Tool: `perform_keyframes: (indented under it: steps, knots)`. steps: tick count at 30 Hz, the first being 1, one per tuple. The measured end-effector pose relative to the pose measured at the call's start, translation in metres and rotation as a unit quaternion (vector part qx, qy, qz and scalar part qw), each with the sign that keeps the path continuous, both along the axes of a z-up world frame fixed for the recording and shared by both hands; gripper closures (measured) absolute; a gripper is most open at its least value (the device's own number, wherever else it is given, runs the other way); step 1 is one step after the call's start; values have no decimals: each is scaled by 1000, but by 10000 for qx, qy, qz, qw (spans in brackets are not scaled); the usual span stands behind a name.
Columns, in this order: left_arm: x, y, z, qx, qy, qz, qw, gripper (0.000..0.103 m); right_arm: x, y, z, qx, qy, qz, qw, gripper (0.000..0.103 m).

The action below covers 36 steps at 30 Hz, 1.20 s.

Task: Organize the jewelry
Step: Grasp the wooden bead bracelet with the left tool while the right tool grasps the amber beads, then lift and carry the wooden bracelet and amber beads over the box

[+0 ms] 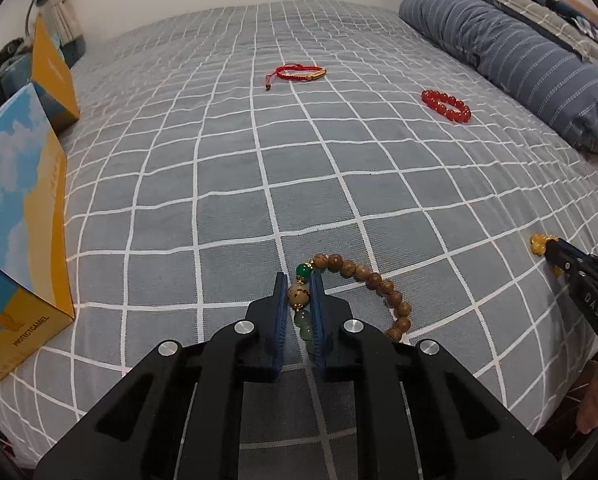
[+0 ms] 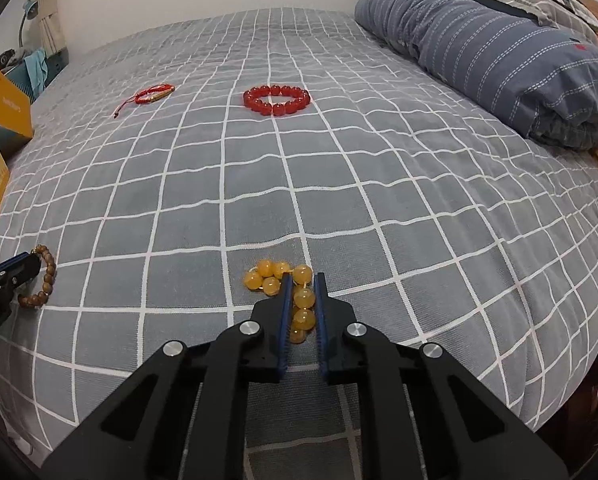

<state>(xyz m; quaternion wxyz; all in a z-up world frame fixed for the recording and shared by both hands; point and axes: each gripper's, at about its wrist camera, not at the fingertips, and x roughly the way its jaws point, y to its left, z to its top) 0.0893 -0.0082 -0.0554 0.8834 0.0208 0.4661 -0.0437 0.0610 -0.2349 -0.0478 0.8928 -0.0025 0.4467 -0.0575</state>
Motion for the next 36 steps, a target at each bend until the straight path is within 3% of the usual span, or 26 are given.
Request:
perform_keyframes:
  steps: [13, 20, 36]
  knots:
    - [0, 0, 7, -59, 46, 16, 10000, 92, -2, -1, 8, 84, -72, -57, 9999, 93]
    - [-2, -1, 18, -234, 22, -35, 9997, 92, -3, 2, 17, 133, -144, -76, 9998, 94]
    - [-14, -1, 51, -230, -232, -115, 9994, 92, -12, 16, 51, 198, -258, -191, 9993, 94]
